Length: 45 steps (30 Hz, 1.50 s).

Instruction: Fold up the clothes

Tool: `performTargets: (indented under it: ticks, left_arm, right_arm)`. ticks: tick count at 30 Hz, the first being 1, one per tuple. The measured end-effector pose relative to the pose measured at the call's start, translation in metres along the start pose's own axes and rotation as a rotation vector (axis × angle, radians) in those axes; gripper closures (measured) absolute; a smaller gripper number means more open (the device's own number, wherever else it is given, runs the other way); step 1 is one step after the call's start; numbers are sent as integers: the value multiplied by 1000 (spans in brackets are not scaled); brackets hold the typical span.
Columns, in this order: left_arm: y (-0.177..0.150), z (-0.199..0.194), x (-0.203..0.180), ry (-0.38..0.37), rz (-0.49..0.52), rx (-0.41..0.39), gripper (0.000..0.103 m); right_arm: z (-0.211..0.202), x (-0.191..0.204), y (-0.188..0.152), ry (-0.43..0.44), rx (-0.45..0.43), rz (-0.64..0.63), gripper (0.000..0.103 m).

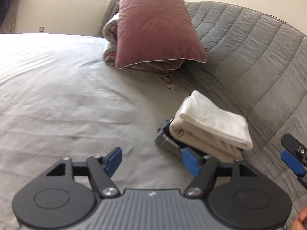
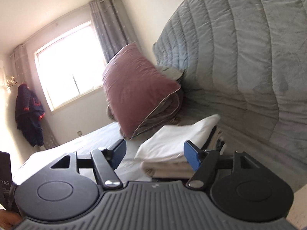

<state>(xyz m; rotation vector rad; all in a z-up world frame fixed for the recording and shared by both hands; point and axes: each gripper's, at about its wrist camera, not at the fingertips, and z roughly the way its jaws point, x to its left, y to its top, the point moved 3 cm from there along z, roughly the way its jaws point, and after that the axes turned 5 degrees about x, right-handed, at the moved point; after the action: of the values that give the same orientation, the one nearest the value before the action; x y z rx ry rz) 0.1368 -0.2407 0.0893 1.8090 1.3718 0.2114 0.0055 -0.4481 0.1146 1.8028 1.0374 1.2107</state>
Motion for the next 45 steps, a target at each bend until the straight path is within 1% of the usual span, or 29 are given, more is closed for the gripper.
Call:
performTargets:
  ticks: [2, 4, 6, 8, 13, 17, 21, 23, 24, 27, 33, 37, 42, 45]
  left_arm:
    - [-8, -14, 5, 40, 18, -2, 20]
    - [-15, -28, 11, 76, 35, -6, 18]
    - [-22, -40, 19, 100, 33, -9, 14]
    - [-28, -51, 28, 125, 25, -9, 11]
    - [-45, -75, 51, 191, 27, -8, 3]
    - [-56, -86, 69, 247, 25, -1, 2]
    - [-66, -95, 85, 280, 14, 7, 1]
    - [-72, -98, 91, 291, 17, 13, 1]
    - [-75, -98, 93, 294, 20, 17, 1]
    - [-90, -95, 101, 306, 34, 41, 1]
    - [-122, -85, 120, 363, 58, 78, 1]
    - [-137, -78, 140, 393, 41, 115, 1]
    - [-150, -73, 166, 432, 29, 143, 1]
    - [-157, -68, 181, 469, 17, 161, 1]
  right_arm:
    - [-5, 11, -6, 10, 25, -3, 28]
    - [-10, 22, -12, 18, 45, -9, 25]
    - [-15, 32, -18, 28, 52, -16, 22]
    - [-20, 42, -24, 38, 56, -16, 17]
    - [-24, 68, -39, 59, 77, -24, 14]
    - [-24, 88, -52, 72, 97, -37, 11]
    - [-27, 106, -64, 72, 98, -65, 5]
    - [-26, 111, -70, 63, 96, -73, 1]
    - [-26, 113, -75, 55, 99, -78, 0]
    - [-21, 119, -92, 31, 120, -94, 0]
    - [-2, 122, -136, -10, 199, -101, 0]
    - [15, 129, -158, -31, 258, -112, 0]
    - [25, 143, -178, -54, 274, -177, 0]
    - [33, 150, -192, -69, 306, -226, 0]
